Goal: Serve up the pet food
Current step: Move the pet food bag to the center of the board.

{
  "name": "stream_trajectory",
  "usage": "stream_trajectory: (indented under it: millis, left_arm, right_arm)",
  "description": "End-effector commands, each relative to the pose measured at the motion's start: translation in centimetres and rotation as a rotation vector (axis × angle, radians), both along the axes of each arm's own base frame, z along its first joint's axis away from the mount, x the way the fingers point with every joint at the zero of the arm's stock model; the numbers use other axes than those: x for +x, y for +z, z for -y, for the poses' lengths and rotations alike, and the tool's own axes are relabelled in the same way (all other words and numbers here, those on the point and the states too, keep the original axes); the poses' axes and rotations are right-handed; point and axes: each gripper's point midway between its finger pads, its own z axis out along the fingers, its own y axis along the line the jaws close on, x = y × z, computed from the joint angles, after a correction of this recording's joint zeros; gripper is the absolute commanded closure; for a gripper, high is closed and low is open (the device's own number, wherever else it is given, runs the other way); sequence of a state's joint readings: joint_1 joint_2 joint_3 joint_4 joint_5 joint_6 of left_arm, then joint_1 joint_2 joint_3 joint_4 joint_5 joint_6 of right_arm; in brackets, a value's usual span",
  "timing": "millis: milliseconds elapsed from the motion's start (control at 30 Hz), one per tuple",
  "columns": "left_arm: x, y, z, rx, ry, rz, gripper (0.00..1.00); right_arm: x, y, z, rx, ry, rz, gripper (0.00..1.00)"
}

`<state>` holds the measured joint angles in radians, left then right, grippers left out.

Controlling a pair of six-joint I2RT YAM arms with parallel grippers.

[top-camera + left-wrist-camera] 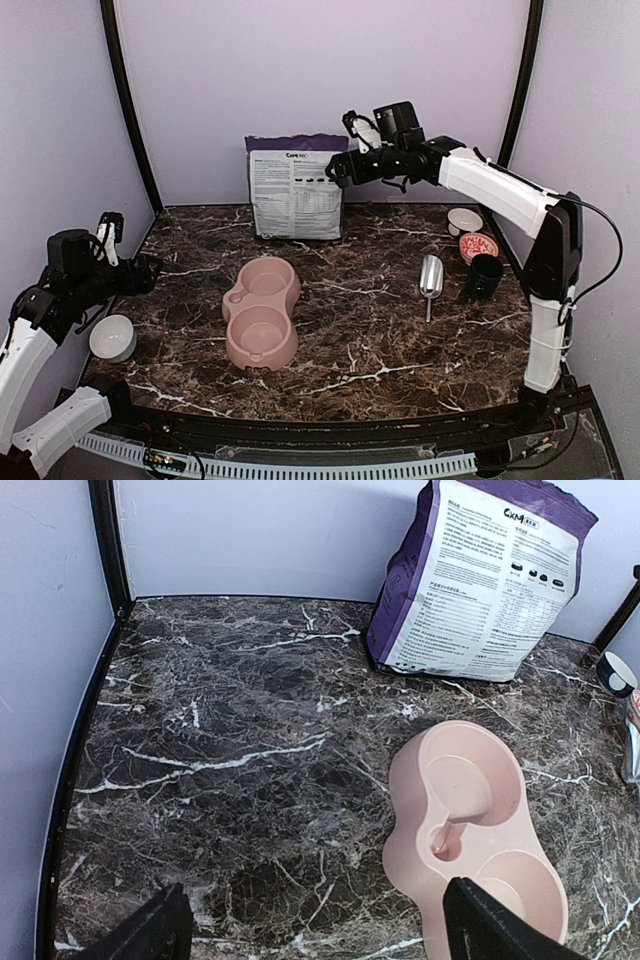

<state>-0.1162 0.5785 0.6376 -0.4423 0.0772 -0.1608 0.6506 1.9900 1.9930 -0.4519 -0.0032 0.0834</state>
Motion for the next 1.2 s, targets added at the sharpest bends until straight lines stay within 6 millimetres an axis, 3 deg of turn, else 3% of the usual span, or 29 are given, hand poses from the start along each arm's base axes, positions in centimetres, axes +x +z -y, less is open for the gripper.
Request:
stream_trajectory:
  millis: [0, 167, 300, 833, 1100, 1167]
  left_arm:
    - [0.2, -0.4, 0.0, 0.007, -0.002, 0.003, 0.11]
    - [0.2, -0.4, 0.0, 0.007, 0.000, 0.003, 0.11]
    - [0.2, -0.4, 0.0, 0.008, 0.001, 0.003, 0.11]
    - [0.2, -0.4, 0.1, 0.006, -0.006, 0.005, 0.11]
    - [0.4, -1.0, 0.2, 0.003, -0.006, -0.022, 0.11]
    - [0.4, -1.0, 0.1, 0.004, -0.002, -0.021, 0.11]
  right_arm:
    - [2.5, 0.7, -0.4, 0.065, 0.059, 0.047, 0.05]
    - [5.4, 0.4, 0.3, 0.117, 0.030, 0.049, 0.10]
    - [6.8, -0.1, -0.3, 0.152, 0.043, 0.058, 0.17]
    - [10.3, -2.5, -1.5, 0.213, 0.033, 0.125, 0.55]
    - [10.0, -3.7, -2.9, 0.271, 0.097, 0.099, 0.95]
    - [9.8, -3.5, -3.0, 0.281, 0.098, 0.096, 1.00]
